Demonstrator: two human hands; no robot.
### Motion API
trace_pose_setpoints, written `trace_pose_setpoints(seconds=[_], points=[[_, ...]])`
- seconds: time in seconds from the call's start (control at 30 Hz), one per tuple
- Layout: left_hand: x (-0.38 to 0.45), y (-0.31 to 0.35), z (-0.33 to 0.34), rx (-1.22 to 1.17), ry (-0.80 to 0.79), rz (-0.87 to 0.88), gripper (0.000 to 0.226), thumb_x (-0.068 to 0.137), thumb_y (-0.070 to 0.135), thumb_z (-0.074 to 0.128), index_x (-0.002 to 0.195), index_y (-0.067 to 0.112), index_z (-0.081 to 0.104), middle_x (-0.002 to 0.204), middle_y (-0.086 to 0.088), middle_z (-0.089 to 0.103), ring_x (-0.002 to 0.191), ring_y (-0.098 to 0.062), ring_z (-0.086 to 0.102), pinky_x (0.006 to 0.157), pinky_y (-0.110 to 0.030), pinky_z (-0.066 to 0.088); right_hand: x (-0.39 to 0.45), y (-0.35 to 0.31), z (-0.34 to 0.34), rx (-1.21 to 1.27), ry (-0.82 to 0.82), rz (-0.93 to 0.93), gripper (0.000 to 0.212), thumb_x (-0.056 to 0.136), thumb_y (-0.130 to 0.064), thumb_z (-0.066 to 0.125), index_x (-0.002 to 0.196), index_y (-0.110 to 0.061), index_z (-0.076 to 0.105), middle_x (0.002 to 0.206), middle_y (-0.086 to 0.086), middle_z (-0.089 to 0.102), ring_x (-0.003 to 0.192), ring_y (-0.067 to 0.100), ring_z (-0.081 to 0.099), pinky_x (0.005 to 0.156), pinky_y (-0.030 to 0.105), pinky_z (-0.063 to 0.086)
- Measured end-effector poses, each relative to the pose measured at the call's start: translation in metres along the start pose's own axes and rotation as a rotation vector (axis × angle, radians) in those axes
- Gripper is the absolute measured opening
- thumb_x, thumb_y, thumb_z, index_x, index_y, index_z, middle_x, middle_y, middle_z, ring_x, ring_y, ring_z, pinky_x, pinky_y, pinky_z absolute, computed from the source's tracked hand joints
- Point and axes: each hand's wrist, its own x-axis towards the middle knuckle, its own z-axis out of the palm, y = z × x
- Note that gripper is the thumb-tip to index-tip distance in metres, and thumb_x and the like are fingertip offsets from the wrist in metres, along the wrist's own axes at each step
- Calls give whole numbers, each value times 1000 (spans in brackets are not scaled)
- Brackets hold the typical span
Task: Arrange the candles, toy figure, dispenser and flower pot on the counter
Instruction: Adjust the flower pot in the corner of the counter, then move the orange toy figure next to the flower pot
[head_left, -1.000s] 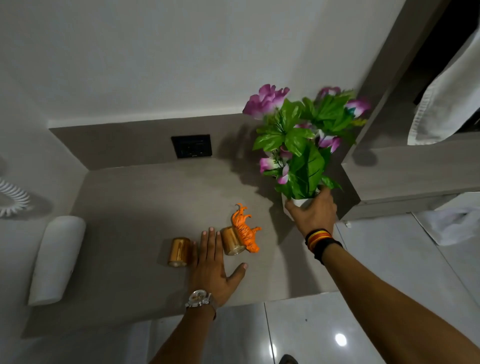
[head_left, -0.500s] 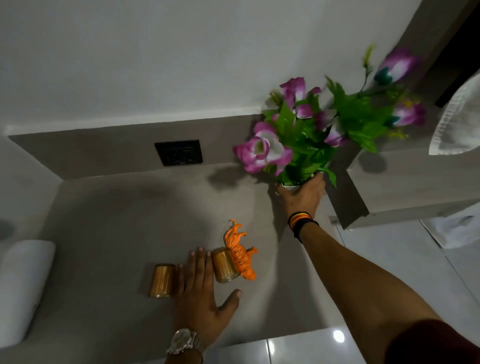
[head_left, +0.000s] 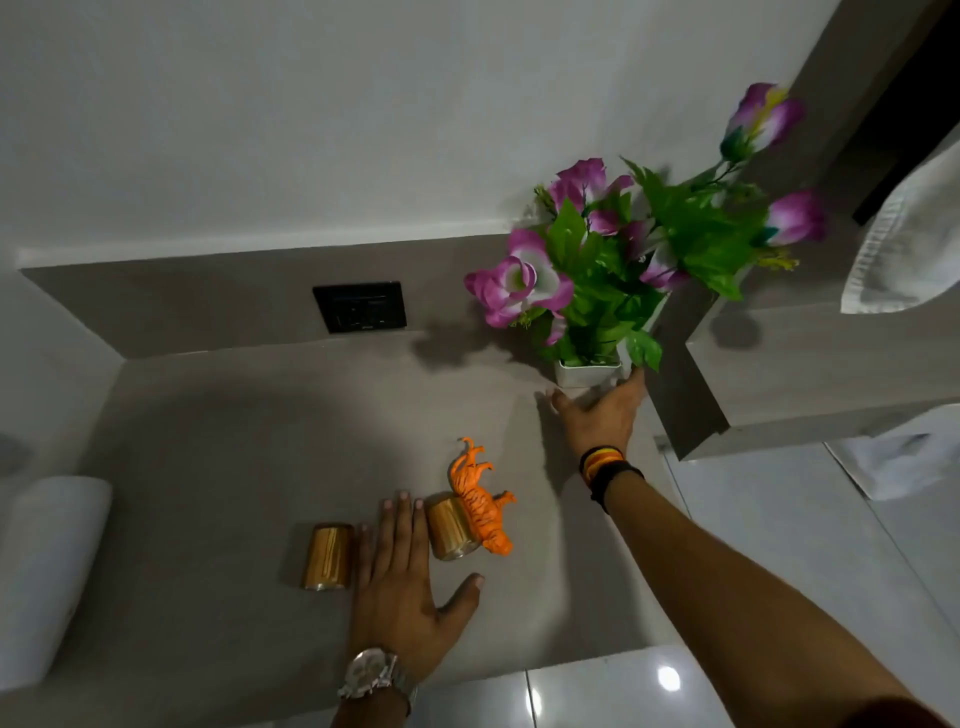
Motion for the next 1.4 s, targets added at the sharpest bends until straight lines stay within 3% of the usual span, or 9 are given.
trace_pose_setpoints(seconds=[0.1,0.23,0.37,0.5,0.67,0.8,0.93,1.1,1.4], points=[[-2,1,-4,15,-2,2,110,85,76,56,164,6,26,175,-10,18,163,-28,10,130,-55,13,-53,7,-18,-57,-93,-14,90,83,-34,82,154,-10,31,154,15,40,141,35,44,117,52,39],[0,2,-8,42,-48,1,109,87,79,50,164,5,26,176,-11,16,163,-27,5,131,-53,8,-129,13,-42,-131,-285,-168,52,90,-36,74,136,-19,55,135,6,57,121,26,57,101,49,52],[1,2,-9,76,-93,-3,110,89,83,41,166,7,18,176,-11,10,164,-27,1,131,-53,4,-170,10,-43,-353,-489,-422,47,89,-37,71,132,-27,56,130,0,51,117,20,54,88,32,53],[0,2,-7,81,-83,2,109,89,82,41,165,6,20,176,-12,11,163,-28,2,130,-53,5,-172,10,-38,-656,-509,-580,55,82,-45,74,132,-26,59,140,7,50,123,27,51,85,37,58],[1,0,-5,76,-81,2,111,88,84,39,166,8,16,176,-11,11,164,-28,1,130,-54,6,-159,12,-26,-755,-433,-692,35,89,-35,68,120,-18,64,93,8,66,87,31,64,59,35,50],[3,-1,-4,69,-86,-1,112,88,86,36,167,9,13,177,-11,9,164,-27,1,130,-54,7,-142,3,-19,-614,-445,-574,29,90,-36,64,108,-14,68,90,8,69,81,28,63,65,36,52],[4,-2,-3,76,-107,-4,112,88,87,35,167,11,10,177,-10,6,163,-26,-3,130,-54,4,-123,-1,-13,-216,-398,-244,14,81,-30,77,89,-21,71,84,-4,72,75,12,66,68,23,55],[4,-3,-2,87,-109,-8,112,88,89,29,167,10,13,177,-10,7,163,-29,2,128,-54,5,-82,-25,-6,470,-454,298,15,92,-3,71,107,1,70,84,20,71,65,25,70,57,29,62],[3,-2,-3,111,-111,-11,112,88,86,38,166,9,16,176,-12,10,163,-31,7,128,-54,4,-36,-29,17,546,-425,410,26,95,-9,69,116,7,69,78,19,70,60,24,73,56,28,61]])
